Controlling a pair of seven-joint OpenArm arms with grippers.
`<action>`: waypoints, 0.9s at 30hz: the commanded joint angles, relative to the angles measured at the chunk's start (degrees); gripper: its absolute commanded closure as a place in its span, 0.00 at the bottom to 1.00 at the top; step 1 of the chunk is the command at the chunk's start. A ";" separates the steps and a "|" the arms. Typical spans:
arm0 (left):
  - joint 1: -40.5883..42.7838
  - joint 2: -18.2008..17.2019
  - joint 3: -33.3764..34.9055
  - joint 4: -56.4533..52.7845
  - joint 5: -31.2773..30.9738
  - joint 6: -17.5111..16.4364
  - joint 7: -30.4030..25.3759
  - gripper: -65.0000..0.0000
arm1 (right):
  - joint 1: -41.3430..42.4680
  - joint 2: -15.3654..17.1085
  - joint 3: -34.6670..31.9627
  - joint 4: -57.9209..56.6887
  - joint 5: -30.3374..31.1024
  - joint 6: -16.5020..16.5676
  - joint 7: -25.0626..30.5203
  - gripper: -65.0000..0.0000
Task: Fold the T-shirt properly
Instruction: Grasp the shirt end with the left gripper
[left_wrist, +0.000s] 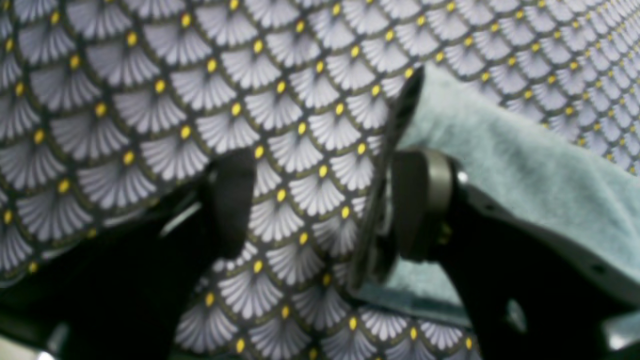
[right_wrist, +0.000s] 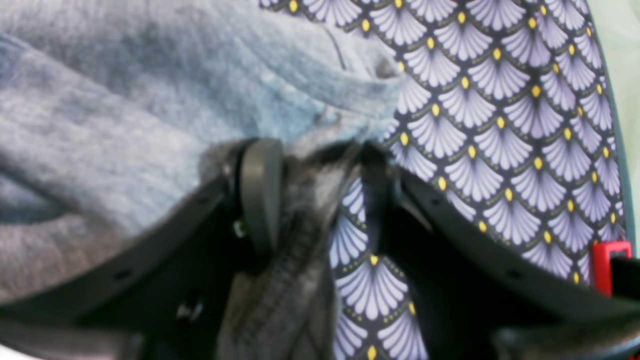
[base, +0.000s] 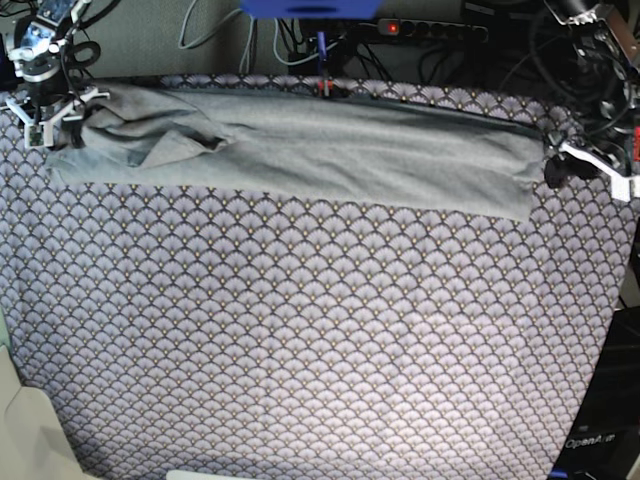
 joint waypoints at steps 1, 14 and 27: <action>-0.81 -0.83 0.89 0.89 -1.81 -0.50 -1.45 0.35 | 0.17 0.74 0.15 0.68 0.53 -0.21 0.96 0.58; -1.07 0.75 6.16 0.27 -1.54 -0.50 -1.72 0.35 | 0.17 0.74 0.15 0.68 0.53 -0.21 0.96 0.58; -2.13 1.02 6.25 -8.34 -2.25 -0.50 -1.45 0.35 | 0.00 0.65 -1.87 0.68 0.53 -0.21 0.96 0.58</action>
